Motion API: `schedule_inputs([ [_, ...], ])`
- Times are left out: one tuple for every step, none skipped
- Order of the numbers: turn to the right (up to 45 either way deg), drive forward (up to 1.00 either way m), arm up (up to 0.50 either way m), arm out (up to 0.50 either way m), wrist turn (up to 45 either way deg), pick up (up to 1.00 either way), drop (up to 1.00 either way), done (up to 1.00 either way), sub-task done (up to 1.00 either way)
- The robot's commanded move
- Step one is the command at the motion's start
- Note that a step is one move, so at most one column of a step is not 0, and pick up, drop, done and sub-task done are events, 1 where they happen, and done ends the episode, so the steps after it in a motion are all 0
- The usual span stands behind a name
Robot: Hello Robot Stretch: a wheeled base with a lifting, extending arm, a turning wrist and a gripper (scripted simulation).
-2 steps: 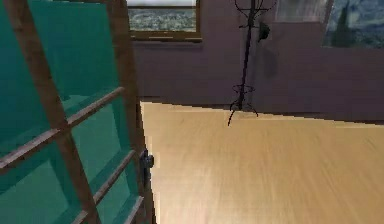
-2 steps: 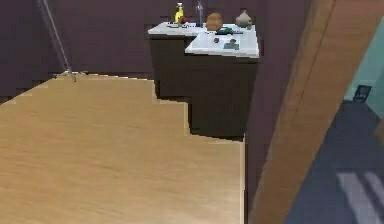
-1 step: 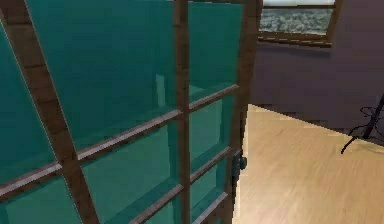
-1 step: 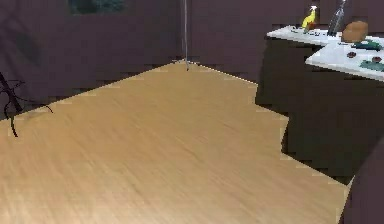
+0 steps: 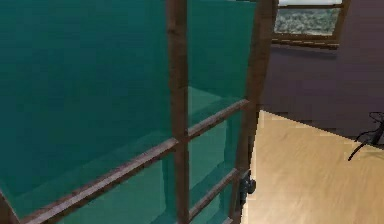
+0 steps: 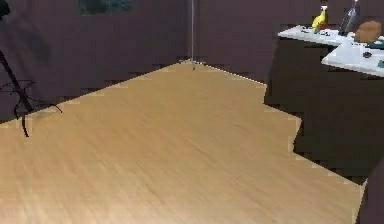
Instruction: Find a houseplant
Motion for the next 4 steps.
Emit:
schedule_inputs([
  [45.0,0.0,0.0,0.0,0.0,0.0,0.0,0.0,0.0],
  [45.0,0.0,0.0,0.0,0.0,0.0,0.0,0.0,0.0],
  [0.0,0.5,0.0,0.0,0.0,0.0,0.0,0.0,0.0],
  [-45.0,0.0,0.0,0.0,0.0,0.0,0.0,0.0,0.0],
])
